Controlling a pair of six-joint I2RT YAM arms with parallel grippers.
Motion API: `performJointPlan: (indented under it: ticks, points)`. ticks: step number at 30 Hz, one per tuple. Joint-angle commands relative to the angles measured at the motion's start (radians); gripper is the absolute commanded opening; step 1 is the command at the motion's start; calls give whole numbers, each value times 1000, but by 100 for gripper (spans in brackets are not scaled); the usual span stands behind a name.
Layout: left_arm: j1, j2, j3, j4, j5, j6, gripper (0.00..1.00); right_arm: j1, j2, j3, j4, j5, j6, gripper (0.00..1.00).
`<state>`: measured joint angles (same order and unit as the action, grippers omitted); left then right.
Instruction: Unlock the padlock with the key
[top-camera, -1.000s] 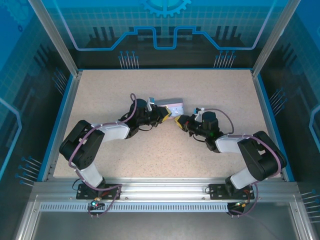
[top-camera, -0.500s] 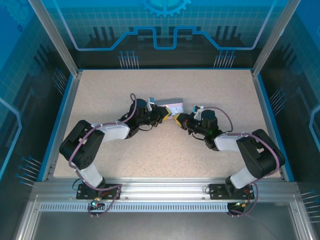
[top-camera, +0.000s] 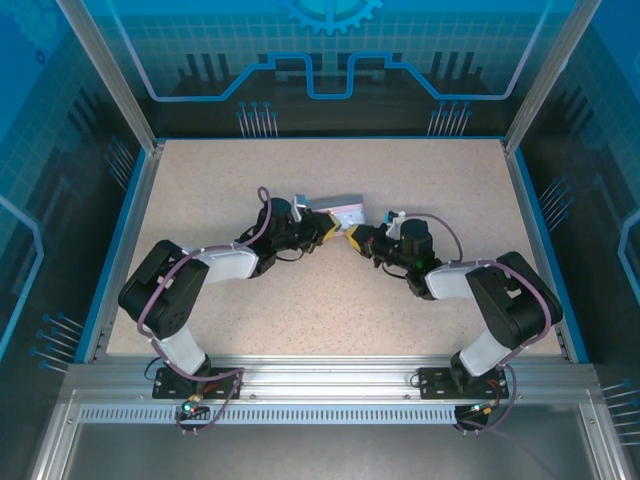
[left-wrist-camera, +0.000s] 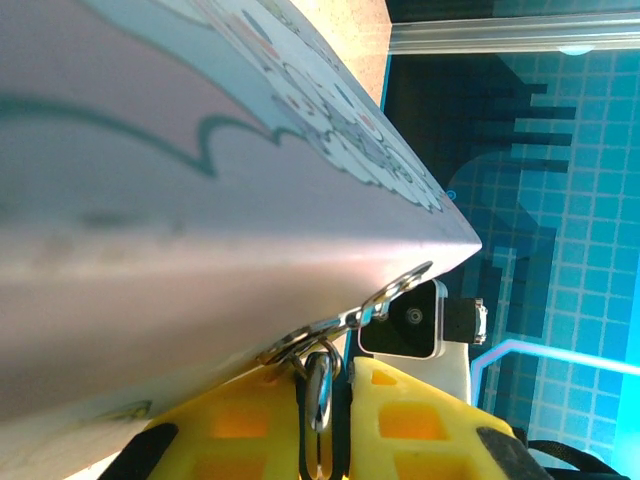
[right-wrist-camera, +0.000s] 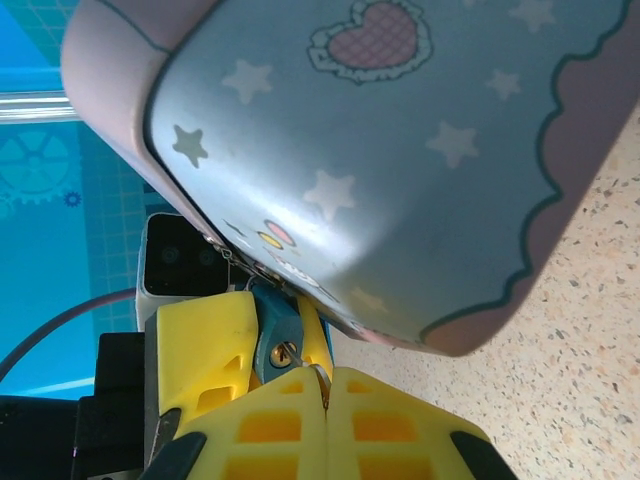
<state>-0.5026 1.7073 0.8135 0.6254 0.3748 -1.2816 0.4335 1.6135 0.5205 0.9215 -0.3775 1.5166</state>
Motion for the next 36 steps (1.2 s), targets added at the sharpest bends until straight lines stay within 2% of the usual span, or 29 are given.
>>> performJointPlan:
  ticks: [1, 6, 17, 23, 29, 36]
  points:
    - [-4, -8, -6, 106, 27, -10, 0, 14, 45, 28, 98, -1, 47, 0]
    - [-5, -11, -11, 111, 27, -7, 0, 15, 99, 38, 185, -38, 88, 0]
    - [-4, -8, -19, 118, 21, -7, 0, 15, 97, 64, 180, -99, 73, 0]
    - [-3, -3, -10, 118, 17, -10, 0, 16, 95, 63, 191, -110, 78, 0]
    - [-5, -1, -4, 119, 18, -8, 0, 17, 146, 60, 296, -120, 140, 0]
    - [-5, -9, -14, 122, 16, -8, 0, 17, 175, 82, 299, -103, 150, 0]
